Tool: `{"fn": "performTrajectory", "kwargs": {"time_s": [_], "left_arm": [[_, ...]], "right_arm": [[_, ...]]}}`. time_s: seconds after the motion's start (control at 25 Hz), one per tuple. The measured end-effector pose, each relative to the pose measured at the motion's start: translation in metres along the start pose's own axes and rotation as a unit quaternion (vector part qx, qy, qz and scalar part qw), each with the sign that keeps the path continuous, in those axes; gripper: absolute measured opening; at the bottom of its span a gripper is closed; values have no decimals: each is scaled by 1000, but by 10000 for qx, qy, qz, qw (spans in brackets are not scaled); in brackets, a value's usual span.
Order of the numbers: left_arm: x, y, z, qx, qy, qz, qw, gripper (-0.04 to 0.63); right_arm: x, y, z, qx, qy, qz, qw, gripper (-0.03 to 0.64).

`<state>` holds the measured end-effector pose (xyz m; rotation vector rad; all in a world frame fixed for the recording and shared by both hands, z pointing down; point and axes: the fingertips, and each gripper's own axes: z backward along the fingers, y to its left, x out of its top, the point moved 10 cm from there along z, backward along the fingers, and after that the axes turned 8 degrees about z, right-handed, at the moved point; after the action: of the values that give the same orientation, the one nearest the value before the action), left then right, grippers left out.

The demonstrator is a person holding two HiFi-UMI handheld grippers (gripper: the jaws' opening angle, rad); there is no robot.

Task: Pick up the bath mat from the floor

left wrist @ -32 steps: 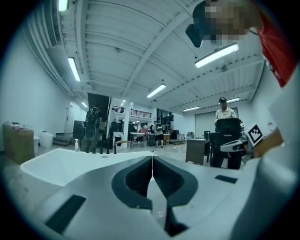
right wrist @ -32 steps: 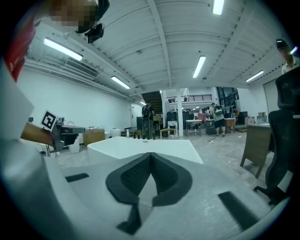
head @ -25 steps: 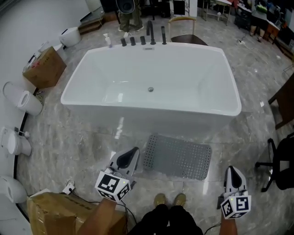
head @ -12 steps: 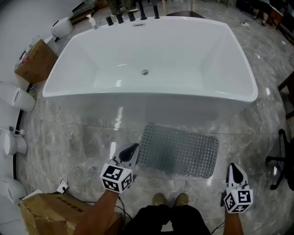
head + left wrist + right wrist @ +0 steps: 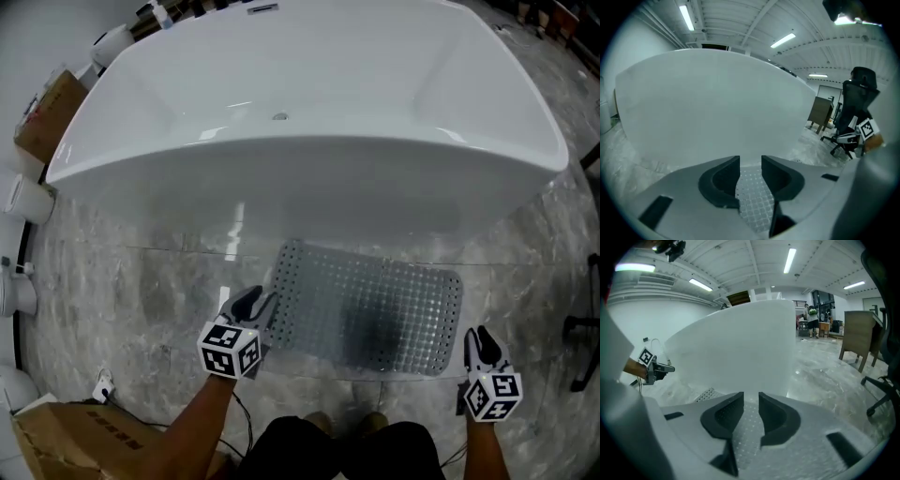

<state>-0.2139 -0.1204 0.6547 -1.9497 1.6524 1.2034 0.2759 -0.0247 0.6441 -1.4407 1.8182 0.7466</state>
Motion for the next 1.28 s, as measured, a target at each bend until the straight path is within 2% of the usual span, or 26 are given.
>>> {"fn": "performTrajectory", "kwargs": {"time_s": [0.36,0.6,0.88,1.08,1.28], "left_arm": [[-77,53,-72,262,600,122,9978,207],[-117,84,-115,500,1129,174,9922,267],[-157,120,-150,812,1680,190,9823,291],[-178,131,-169,870,1945,170,9769,298],[-202,138,-185,771,2202,263,9720,304]], "right_arm": [[-93,-14,-78,74,539,-37,9985,178],[-138,-28,-126,83,795,-269,9964,253],[-192,-41,-167,19,1223,-550,9910,321],[-218,-58,-183,-142,1471,-707,9865,347],[-240,-70,-198,-240,1685,-801,9822,385]]}}
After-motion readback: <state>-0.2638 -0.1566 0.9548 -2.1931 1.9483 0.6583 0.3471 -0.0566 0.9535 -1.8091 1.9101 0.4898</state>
